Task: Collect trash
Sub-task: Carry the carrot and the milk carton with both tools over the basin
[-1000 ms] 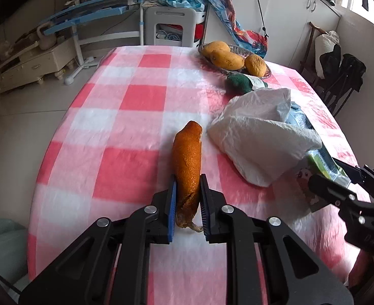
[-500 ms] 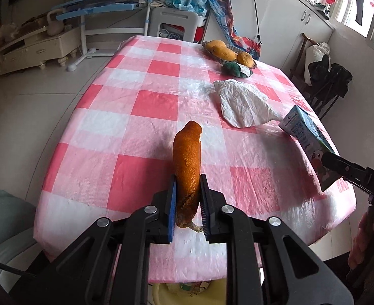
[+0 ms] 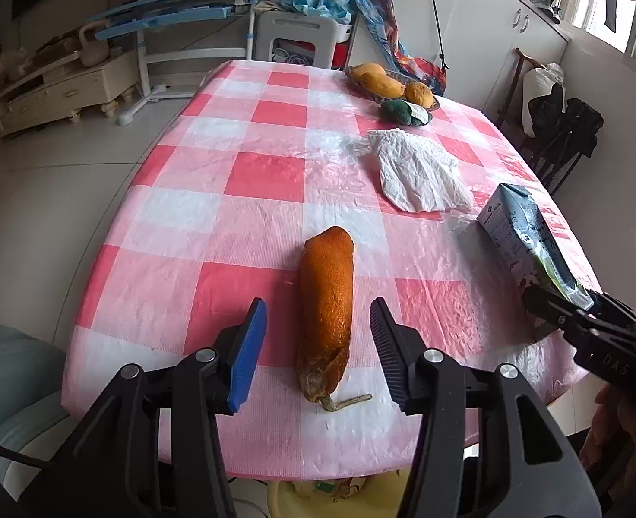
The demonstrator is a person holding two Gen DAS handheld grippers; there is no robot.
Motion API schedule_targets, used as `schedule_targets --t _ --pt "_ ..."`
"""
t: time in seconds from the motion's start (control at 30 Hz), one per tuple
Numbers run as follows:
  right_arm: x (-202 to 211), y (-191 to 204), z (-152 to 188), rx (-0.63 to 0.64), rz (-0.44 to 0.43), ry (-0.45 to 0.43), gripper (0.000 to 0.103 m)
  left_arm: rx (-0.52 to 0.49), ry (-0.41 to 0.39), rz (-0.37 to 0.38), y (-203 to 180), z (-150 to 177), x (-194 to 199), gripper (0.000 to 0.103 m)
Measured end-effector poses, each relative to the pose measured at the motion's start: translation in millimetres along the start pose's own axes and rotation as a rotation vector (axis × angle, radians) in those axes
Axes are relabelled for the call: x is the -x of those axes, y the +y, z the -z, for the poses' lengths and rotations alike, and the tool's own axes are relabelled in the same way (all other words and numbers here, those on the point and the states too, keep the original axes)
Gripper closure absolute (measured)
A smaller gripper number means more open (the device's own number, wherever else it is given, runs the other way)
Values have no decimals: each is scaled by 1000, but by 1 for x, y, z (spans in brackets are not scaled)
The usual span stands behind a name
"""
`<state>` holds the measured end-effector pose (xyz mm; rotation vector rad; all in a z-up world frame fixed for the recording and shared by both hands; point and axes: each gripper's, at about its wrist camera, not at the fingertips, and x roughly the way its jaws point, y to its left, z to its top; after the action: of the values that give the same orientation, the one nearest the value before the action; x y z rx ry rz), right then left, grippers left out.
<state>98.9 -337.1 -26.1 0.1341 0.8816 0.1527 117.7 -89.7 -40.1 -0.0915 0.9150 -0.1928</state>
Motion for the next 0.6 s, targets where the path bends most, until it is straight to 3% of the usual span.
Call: schedule_targets --t 0.1,0.13,0.17,0.37,0.6 --pt "-3 3 2 32 25 -12 42 -12 -3 -2 -3 -1 -1 59" --pt "-2 3 2 30 15 -13 42 -16 -2 3 -3 0 -2 74" --pt "-1 2 2 21 -6 -13 42 -19 2 9 -3 0 -2 82" --pt "12 -5 4 -63 -144 -25 43 15 -28 35 1 4 13 86" --pt "38 8 20 -95 -244 -55 43 1 -84 43 -2 12 47 86"
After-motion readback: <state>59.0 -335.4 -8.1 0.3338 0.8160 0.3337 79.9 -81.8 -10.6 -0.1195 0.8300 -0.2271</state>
